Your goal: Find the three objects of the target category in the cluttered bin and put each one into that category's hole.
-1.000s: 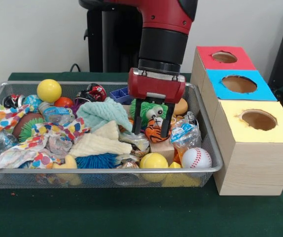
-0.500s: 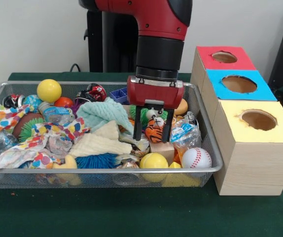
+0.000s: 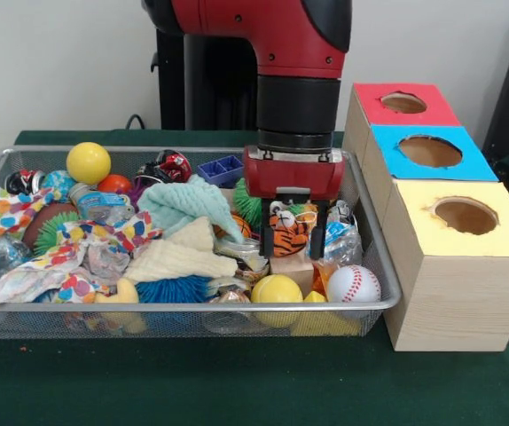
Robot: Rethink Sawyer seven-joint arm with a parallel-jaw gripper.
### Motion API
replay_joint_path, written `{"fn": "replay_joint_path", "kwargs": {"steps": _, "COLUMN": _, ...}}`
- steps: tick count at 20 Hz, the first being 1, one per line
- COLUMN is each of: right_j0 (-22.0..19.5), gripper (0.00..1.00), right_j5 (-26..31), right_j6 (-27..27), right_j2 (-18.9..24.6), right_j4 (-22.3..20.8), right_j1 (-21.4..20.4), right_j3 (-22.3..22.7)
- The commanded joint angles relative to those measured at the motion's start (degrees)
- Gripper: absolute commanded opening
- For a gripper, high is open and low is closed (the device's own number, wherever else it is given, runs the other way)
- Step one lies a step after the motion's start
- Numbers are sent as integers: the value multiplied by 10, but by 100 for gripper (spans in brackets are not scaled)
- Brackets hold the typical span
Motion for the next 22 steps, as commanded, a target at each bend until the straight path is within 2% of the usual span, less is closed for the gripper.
{"fn": "replay_joint_path", "kwargs": {"steps": 1, "right_j0": -12, "gripper": 100, "right_j5": 102, "right_j6": 67, "right_j2": 58, "right_j4": 12, "right_j1": 8, "right_j3": 34}}
{"fn": "replay_joint_path", "kwargs": {"steps": 7, "right_j0": 21, "gripper": 100, "right_j5": 141, "right_j6": 46, "right_j2": 7, "right_j4": -12, "right_j1": 8, "right_j3": 8}}
{"fn": "replay_joint_path", "kwargs": {"steps": 14, "right_j0": 38, "gripper": 100, "right_j5": 157, "right_j6": 19, "right_j2": -23, "right_j4": -44, "right_j1": 10, "right_j3": -18}}
{"fn": "replay_joint_path", "kwargs": {"steps": 22, "right_j0": 56, "gripper": 100, "right_j5": 140, "right_j6": 21, "right_j2": -49, "right_j4": -74, "right_j1": 20, "right_j3": -37}}
